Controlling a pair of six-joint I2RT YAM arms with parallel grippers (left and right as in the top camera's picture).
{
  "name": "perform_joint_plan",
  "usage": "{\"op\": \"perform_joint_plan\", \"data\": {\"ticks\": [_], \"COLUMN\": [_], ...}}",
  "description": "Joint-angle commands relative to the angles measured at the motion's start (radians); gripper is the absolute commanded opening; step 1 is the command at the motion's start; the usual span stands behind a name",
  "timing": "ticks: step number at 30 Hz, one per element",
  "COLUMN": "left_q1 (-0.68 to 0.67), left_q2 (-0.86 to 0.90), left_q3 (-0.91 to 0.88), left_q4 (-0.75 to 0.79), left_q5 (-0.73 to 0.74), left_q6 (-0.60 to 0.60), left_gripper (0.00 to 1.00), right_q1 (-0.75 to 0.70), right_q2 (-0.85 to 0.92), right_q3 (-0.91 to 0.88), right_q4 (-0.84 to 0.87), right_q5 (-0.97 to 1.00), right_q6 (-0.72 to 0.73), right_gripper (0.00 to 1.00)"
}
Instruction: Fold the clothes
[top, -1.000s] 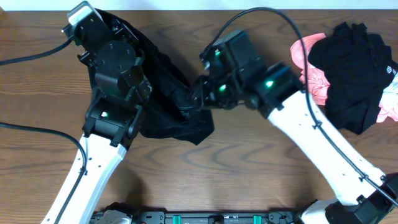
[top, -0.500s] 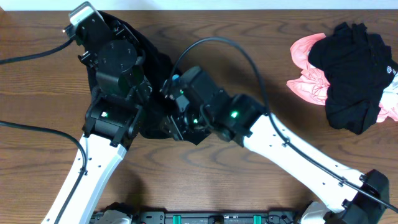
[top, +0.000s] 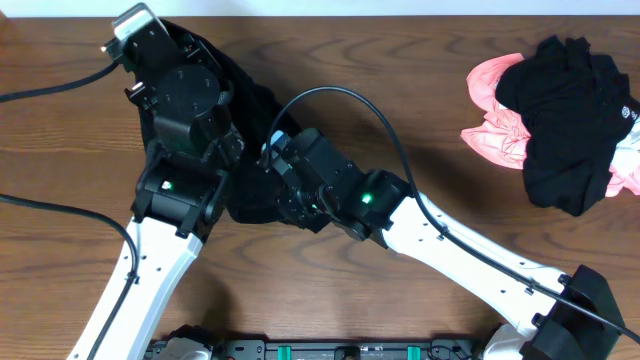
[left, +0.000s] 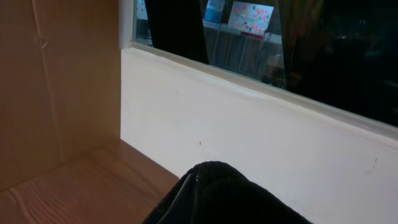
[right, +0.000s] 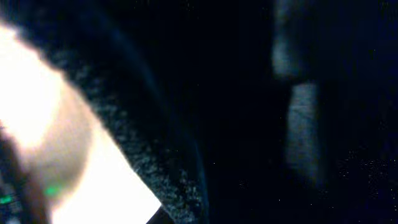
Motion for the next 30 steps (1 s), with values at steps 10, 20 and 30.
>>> {"op": "perform_joint_plan", "data": {"ticks": [10,20,30], "left_q1": [0.006,-0.028,-0.058], "left_q2": [-0.098,-0.247,-0.471], "left_q3": [0.036,0.036,0.036], "left_q4": [-0.161,-0.201,-0.190], "left_q5": [-0.024,0.034,0.114], "left_q6": [0.070,0.071,0.070], "left_gripper": [0.06,0.06,0.06], "right_q1": [-0.231,-0.427,-0.491], "right_q2": [-0.314,-0.469,-0.522], "right_q3": [0.050,0.104,0.285], "right_q4": [0.008,0.206,0.182], "right_q5": [0.145,0.080,0.113], "right_q6": [-0.077,-0.309,-0.418], "right_gripper": [0.01,0.01,0.01]}}
